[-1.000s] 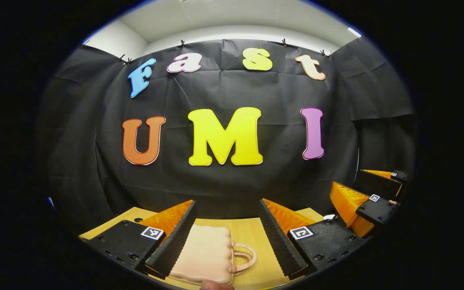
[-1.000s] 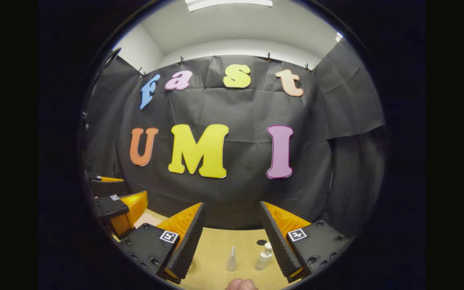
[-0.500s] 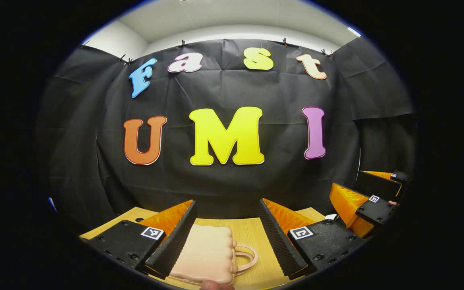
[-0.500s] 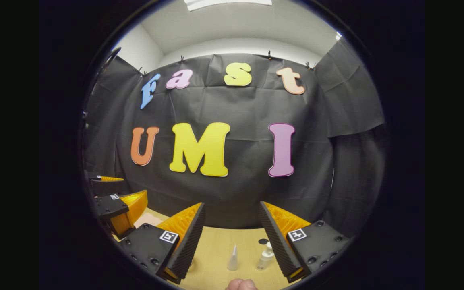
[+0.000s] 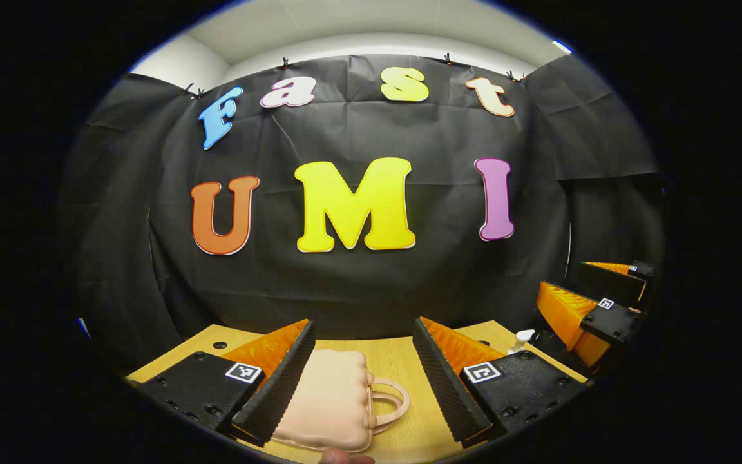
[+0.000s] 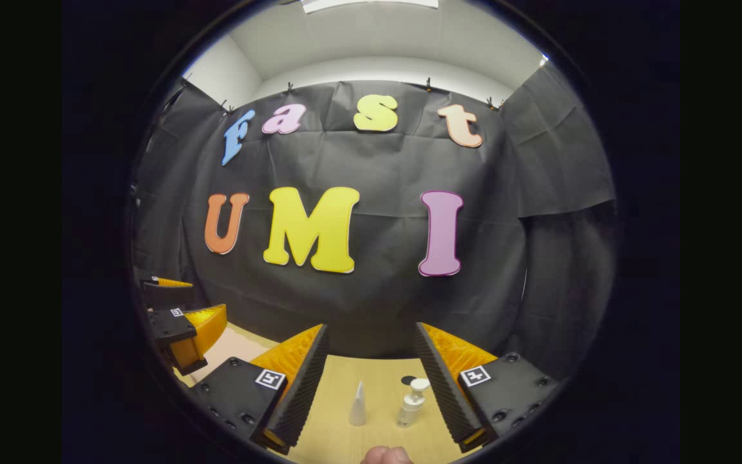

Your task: First open the suitcase, pack the skin care products into it, and then close the suitcase.

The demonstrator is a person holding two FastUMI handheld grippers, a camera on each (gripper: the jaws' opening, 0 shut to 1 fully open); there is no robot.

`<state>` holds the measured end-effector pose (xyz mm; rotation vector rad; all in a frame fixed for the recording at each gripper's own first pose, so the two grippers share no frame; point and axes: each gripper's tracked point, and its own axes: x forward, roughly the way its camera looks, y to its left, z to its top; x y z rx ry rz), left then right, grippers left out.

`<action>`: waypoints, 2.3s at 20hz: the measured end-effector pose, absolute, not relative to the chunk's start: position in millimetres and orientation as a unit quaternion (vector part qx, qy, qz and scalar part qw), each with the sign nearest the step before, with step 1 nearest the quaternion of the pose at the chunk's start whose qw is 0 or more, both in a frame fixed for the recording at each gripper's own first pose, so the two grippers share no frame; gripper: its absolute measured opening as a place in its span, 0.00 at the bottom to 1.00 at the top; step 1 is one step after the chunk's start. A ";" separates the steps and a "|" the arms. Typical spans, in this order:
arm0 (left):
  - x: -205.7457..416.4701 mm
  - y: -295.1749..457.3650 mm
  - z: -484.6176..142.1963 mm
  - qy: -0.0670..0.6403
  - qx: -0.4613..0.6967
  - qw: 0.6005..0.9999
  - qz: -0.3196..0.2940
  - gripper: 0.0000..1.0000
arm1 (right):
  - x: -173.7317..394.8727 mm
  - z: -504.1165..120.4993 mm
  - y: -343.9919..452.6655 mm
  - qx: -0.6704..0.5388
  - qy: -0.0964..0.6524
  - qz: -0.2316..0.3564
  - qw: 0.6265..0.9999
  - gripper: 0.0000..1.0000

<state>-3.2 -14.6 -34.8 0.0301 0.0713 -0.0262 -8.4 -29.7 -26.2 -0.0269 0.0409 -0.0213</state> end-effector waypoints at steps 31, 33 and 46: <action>64.5 -44.2 -296.9 0.295 0.488 0.820 -0.056 0.47 | -18.5 -109.7 -193.8 -0.004 0.100 -0.071 0.992 0.80; 63.6 -43.3 -302.4 0.310 0.486 0.815 -0.058 0.37 | -20.9 -110.0 -200.3 0.000 0.101 -0.078 0.992 0.78; 70.3 -13.3 -168.8 0.213 0.357 0.909 -0.021 0.05 | -20.4 -81.5 -156.4 0.001 0.072 -0.071 0.995 0.78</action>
